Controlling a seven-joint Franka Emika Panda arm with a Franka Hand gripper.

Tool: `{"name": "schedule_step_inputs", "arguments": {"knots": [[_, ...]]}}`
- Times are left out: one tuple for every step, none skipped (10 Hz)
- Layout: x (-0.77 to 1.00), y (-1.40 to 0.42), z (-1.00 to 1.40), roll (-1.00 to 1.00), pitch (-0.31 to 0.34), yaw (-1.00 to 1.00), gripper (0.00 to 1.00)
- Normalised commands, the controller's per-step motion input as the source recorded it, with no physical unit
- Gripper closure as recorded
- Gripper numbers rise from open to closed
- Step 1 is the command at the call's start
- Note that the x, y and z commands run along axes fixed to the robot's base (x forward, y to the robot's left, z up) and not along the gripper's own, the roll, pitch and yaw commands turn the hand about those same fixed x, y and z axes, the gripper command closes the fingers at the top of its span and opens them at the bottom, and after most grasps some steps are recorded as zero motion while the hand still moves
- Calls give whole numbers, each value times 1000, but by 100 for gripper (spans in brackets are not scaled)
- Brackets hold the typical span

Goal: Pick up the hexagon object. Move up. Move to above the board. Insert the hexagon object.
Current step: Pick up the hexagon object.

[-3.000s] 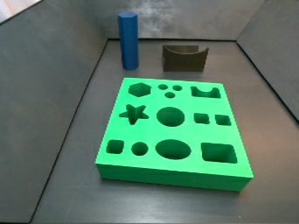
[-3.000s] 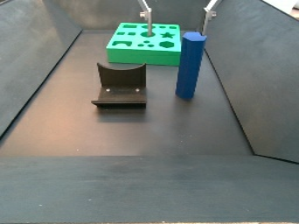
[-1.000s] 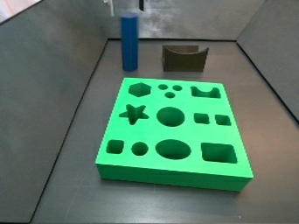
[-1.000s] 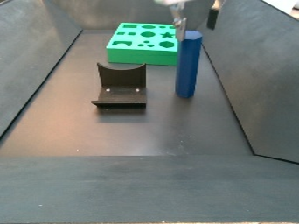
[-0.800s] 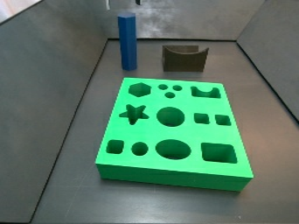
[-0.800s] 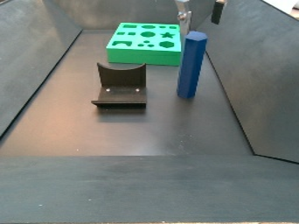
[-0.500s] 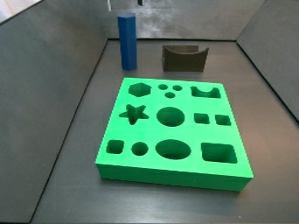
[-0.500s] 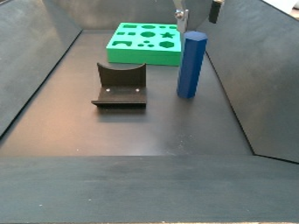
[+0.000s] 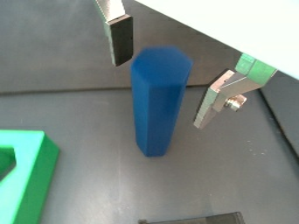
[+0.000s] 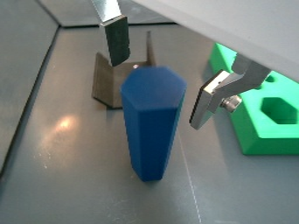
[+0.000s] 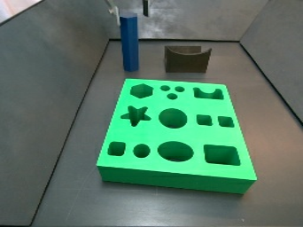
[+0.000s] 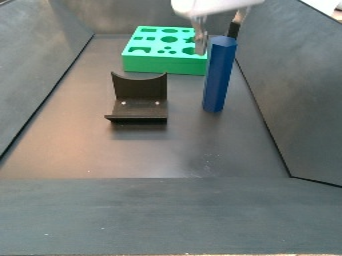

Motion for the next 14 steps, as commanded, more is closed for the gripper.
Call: {"name": "schedule_step_inputs", "arguments": {"knots": [[0,0,-377,0,-104,423,0],[0,0,0,-3,-39,0,0],[0,0,0,0,0,0,0],[0,0,0,0,0,0,100],[0,0,0,0,0,0,100],[0,0,0,0,0,0,100],[0,0,0,0,0,0,100],[0,0,0,0,0,0,100],[0,0,0,0,0,0,100],[0,0,0,0,0,0,100],[0,0,0,0,0,0,100],[0,0,0,0,0,0,100],[0,0,0,0,0,0,100],[0,0,0,0,0,0,100]]}}
